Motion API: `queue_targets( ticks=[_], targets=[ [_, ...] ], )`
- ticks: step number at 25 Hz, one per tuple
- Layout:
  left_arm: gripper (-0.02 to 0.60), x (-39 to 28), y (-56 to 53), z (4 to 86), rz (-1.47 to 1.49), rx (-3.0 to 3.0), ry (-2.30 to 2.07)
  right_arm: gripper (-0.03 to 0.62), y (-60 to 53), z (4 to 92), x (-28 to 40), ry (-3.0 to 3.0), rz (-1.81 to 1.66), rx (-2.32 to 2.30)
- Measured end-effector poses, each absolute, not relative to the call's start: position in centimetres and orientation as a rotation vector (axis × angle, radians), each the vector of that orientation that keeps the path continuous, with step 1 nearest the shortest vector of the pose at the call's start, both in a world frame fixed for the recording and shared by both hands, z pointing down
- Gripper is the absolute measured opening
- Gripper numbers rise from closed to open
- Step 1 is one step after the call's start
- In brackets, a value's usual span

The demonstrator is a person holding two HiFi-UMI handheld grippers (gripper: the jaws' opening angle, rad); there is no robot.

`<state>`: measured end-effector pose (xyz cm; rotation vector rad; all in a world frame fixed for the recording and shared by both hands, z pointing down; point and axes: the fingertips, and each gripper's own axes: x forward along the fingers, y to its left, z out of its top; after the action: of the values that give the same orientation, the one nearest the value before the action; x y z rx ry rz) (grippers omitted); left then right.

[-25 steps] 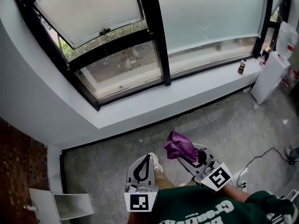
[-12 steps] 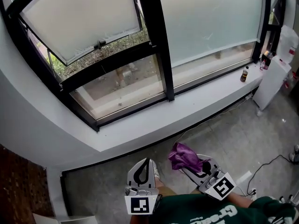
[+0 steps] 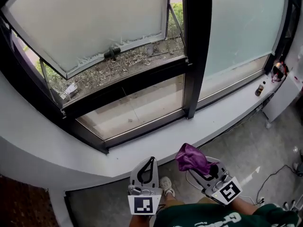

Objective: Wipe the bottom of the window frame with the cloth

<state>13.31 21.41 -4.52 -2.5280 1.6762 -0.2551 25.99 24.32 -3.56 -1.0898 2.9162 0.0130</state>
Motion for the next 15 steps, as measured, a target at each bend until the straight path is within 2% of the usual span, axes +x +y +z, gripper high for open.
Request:
queue_targets(
  ticks=[6,15],
  targets=[
    [0.005,7.1,13.6,-5.2,-0.231,-2.533,1.653,0.155,16.9,-5.6,20.0,2.9,0.053,-1.127],
    [0.005,2.4,7.7,-4.1,-0.213,-2.61,1.664,0.155,10.8,-5.3,15.9,2.883,0.075,-1.189]
  ],
)
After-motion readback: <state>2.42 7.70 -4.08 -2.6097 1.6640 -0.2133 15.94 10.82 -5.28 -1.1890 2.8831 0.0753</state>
